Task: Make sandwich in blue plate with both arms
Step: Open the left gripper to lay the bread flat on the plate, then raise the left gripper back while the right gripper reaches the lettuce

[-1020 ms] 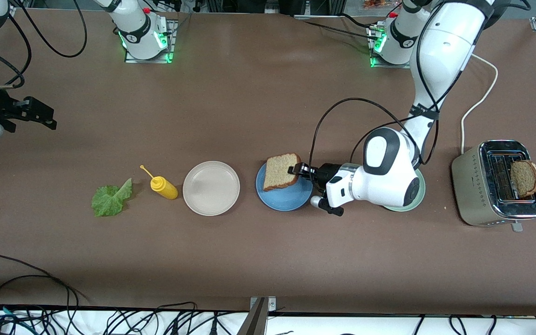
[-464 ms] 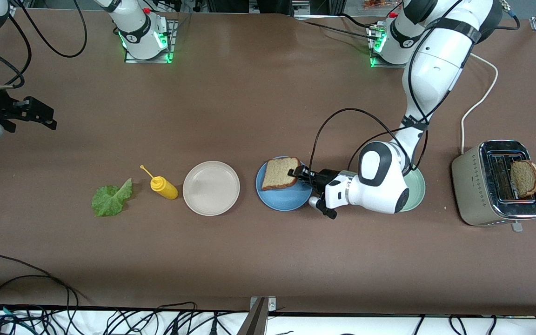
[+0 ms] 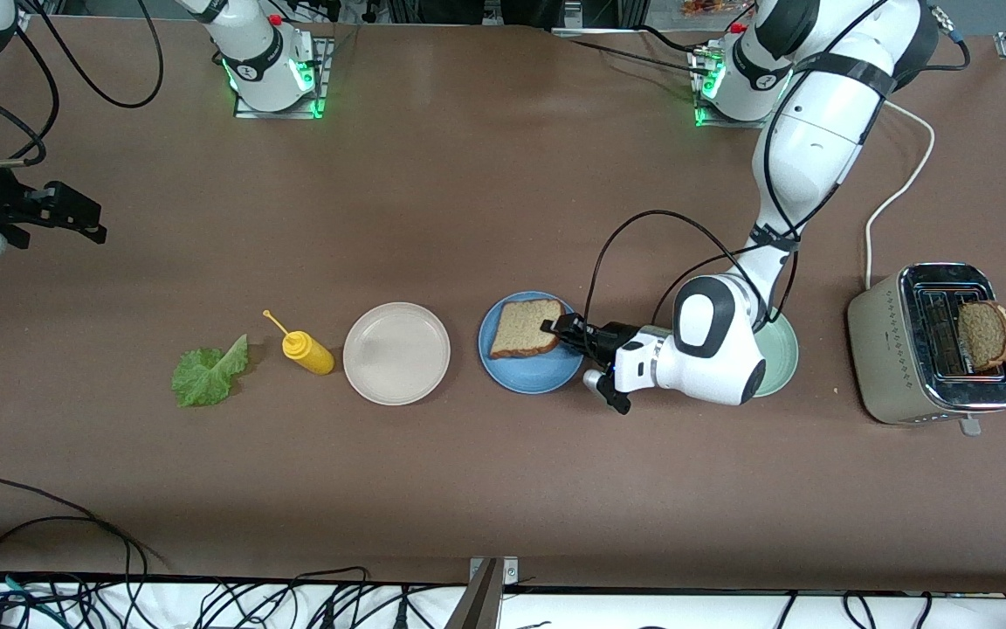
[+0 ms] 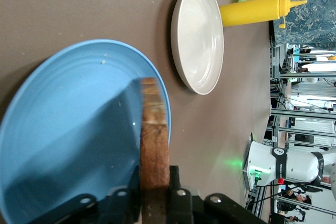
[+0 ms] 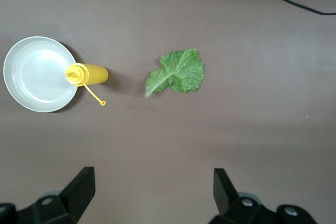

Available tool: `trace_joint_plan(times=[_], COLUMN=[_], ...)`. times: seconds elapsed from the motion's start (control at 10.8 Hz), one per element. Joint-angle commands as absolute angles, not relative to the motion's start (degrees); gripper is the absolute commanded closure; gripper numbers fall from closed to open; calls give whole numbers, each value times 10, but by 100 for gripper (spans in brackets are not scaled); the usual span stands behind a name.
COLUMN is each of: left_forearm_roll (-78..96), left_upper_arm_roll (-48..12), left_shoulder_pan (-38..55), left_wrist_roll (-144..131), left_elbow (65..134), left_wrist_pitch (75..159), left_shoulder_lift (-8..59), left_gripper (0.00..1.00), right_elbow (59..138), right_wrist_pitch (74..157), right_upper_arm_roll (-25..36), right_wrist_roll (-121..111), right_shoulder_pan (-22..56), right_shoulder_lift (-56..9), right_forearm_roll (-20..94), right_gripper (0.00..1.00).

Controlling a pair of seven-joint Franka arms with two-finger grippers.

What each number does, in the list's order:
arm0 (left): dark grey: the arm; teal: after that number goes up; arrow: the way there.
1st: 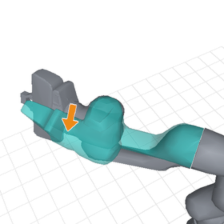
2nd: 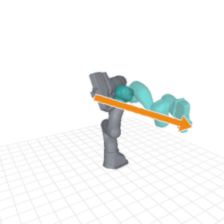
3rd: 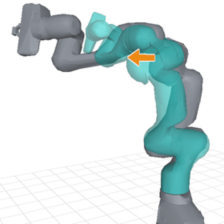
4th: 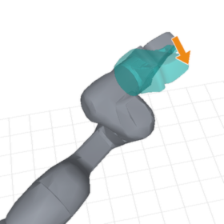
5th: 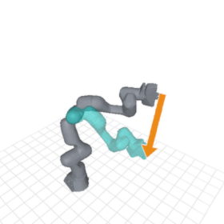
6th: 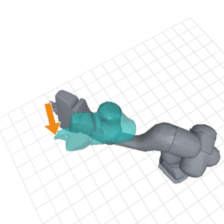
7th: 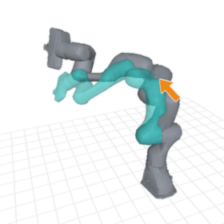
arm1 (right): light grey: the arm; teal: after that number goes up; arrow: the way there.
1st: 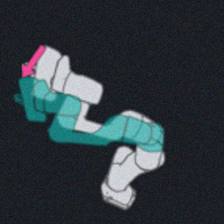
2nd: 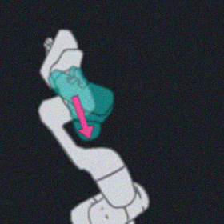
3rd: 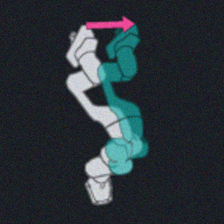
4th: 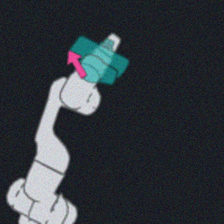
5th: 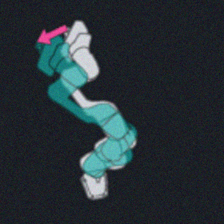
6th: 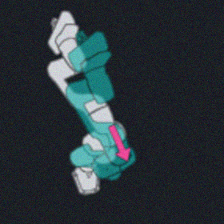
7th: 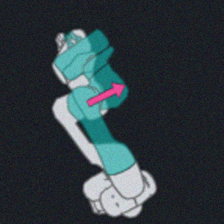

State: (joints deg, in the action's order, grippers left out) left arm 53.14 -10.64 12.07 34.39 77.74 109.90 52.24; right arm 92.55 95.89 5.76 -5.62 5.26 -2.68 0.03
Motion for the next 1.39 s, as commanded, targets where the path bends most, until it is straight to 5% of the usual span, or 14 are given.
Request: trace_joint_plan(times=[0.0, 0.65, 1.3], left_forearm_roll=[533, 254, -7], left_upper_arm_roll=[-102, -101, -113], left_shoulder_pan=[104, 63, 41], left_wrist_roll=[372, 362, 121], left_elbow=[771, 770, 766], left_wrist_pitch=[1087, 1041, 870], left_shoulder_lift=[523, 439, 224], left_gripper=[0, 0, 0], right_elbow=[920, 921, 925], right_wrist_pitch=[956, 960, 958], right_upper_arm_roll=[55, 59, 61], right_wrist_roll=[-60, -64, -86], right_shoulder_pan=[53, 47, 38], right_shoulder_lift=[-25, -27, -52], right_forearm_roll=[-1, 1, 0], right_gripper=[0, 0, 0])
